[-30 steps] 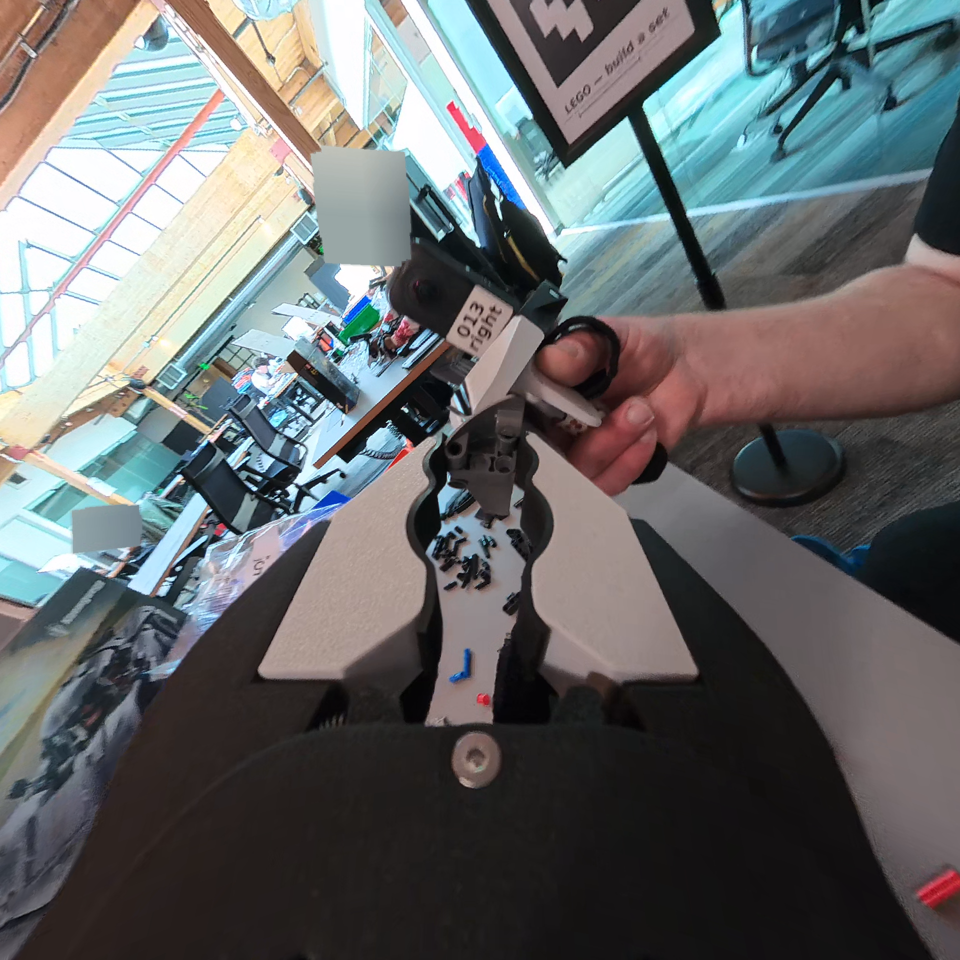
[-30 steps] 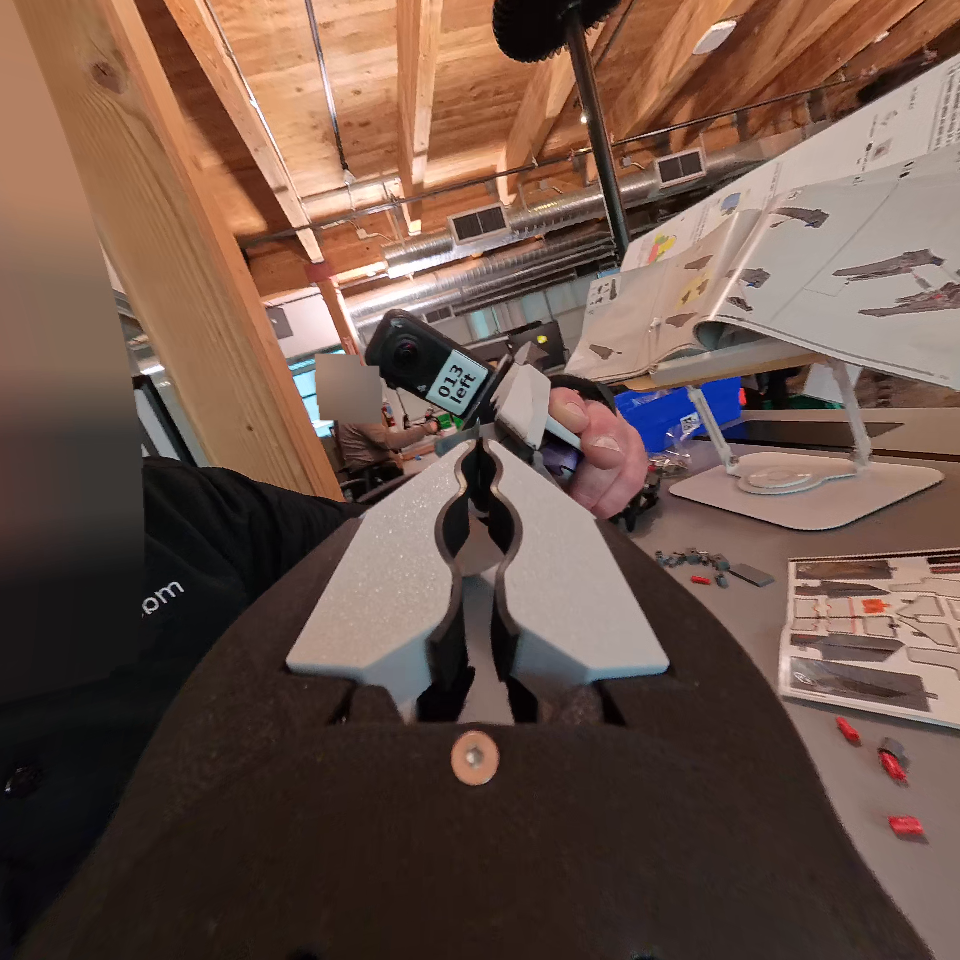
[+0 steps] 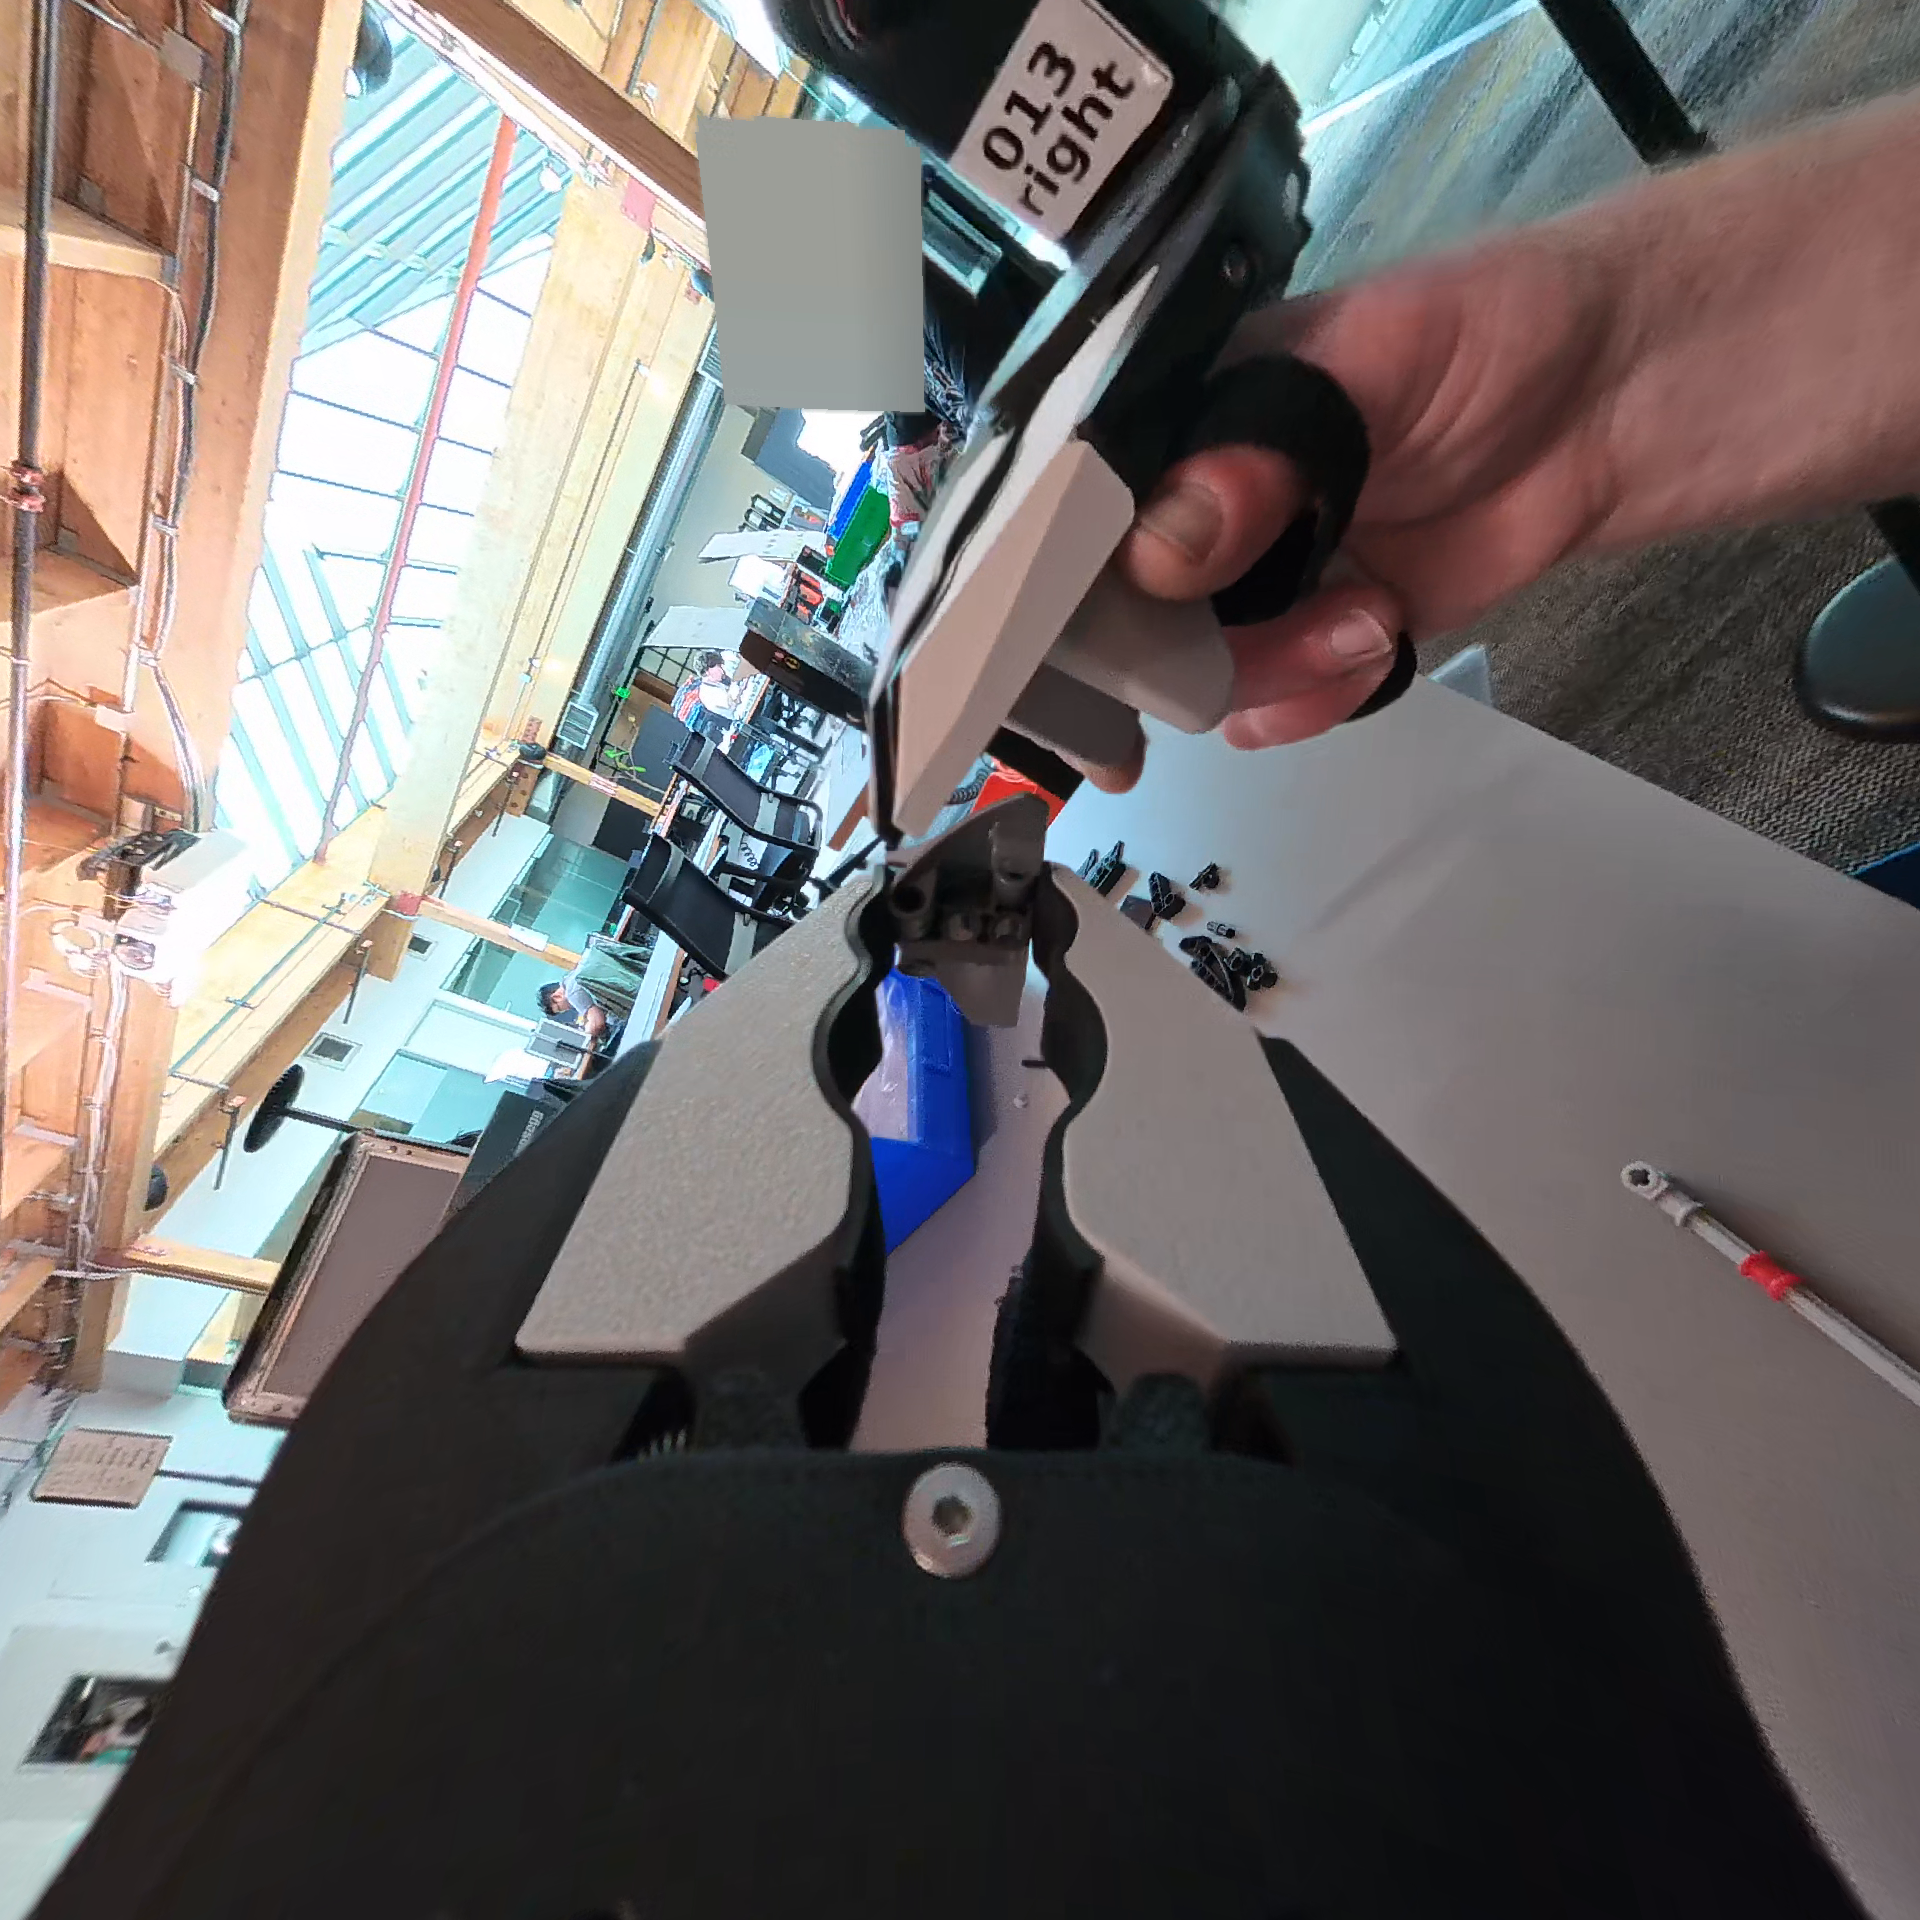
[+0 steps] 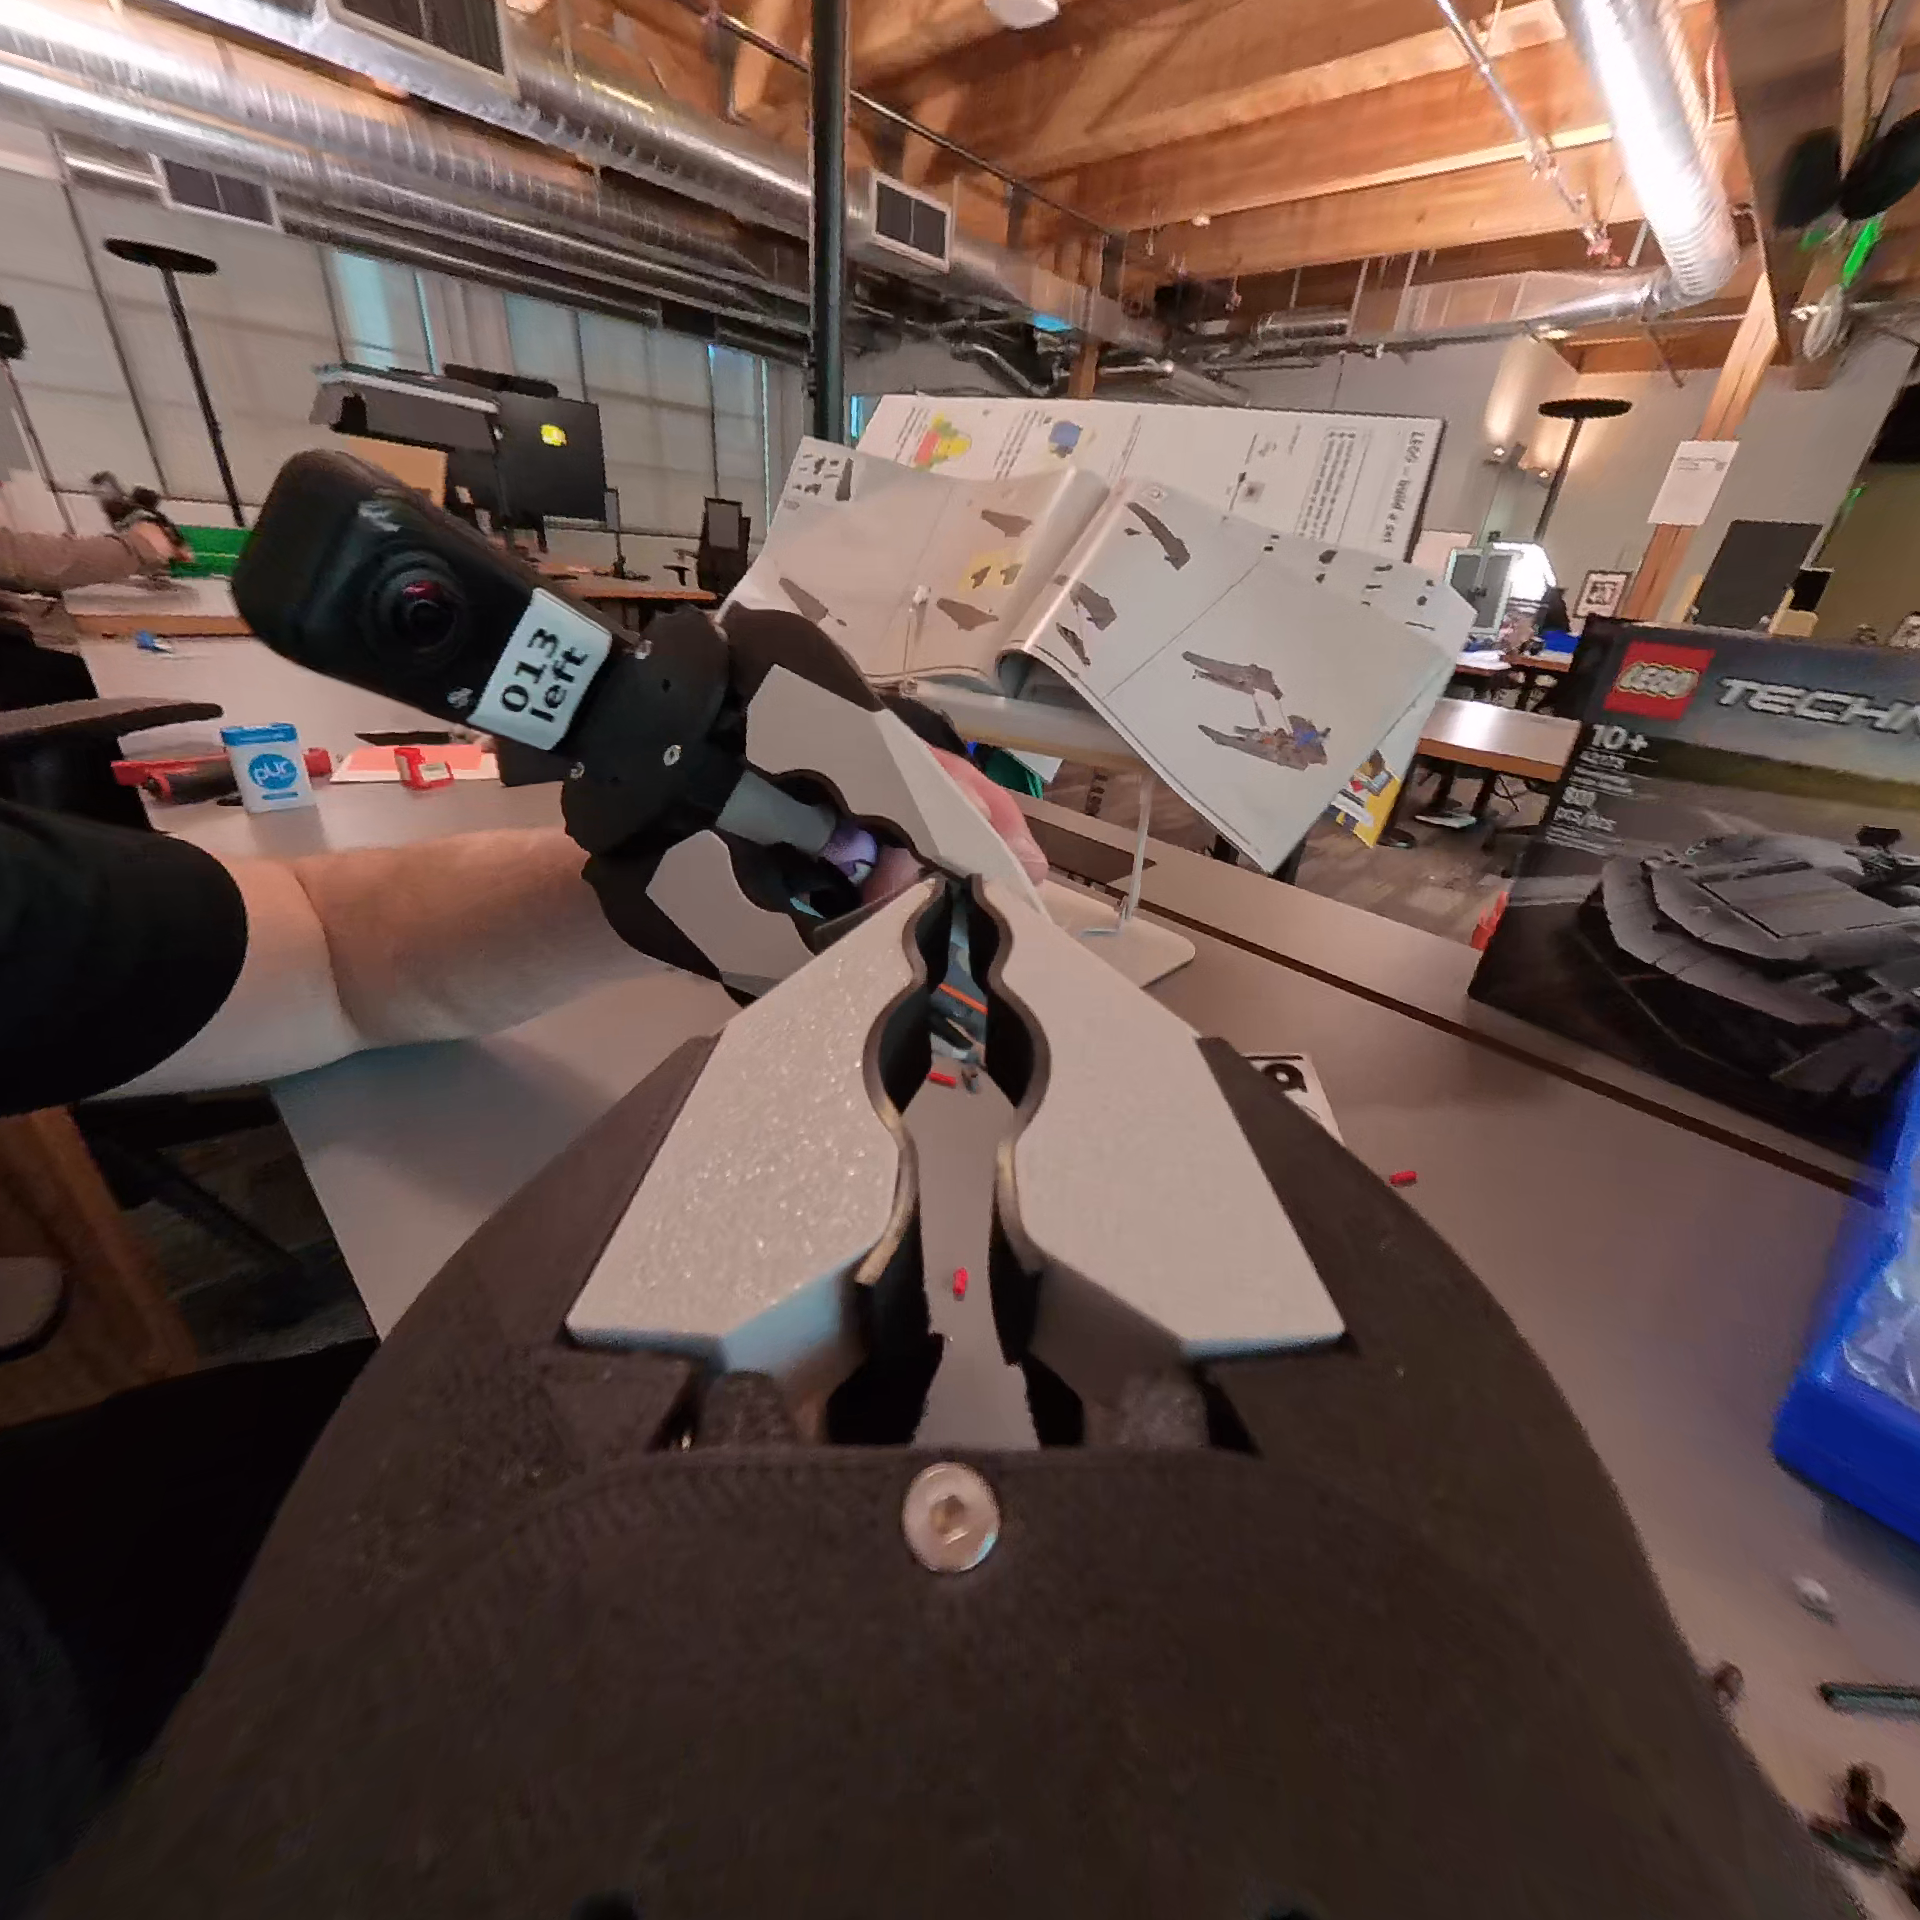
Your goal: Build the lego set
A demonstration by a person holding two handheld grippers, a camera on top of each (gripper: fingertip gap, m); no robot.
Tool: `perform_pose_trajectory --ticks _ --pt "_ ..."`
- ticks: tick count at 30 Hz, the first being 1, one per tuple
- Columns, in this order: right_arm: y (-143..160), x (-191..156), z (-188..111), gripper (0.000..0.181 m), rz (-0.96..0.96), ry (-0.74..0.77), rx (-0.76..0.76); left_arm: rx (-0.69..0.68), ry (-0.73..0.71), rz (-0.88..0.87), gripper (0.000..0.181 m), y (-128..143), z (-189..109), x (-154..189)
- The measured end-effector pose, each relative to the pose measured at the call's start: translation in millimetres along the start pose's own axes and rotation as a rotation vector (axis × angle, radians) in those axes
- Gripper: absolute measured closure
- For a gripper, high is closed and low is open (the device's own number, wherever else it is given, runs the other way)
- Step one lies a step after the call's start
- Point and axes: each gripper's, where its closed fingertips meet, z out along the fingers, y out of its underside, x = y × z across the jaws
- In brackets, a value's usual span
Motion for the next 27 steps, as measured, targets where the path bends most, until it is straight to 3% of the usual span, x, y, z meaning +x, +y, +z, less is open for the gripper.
perform_pose_trajectory --ticks 6,21,27 --pt "3 -2 4 0.181 0.001 -0.019 0.002 -0.009 -0.002 0.011 0.158 -2 0 0" --pt "10 4 10 0.181 -0.430 0.226 -0.233 -0.149 -0.017 0.144 0.158 13 0 -1" --pt "16 8 13 0.181 -0.386 0.251 -0.312 -0.311 -0.065 0.365 0.158 26 -1 -4"
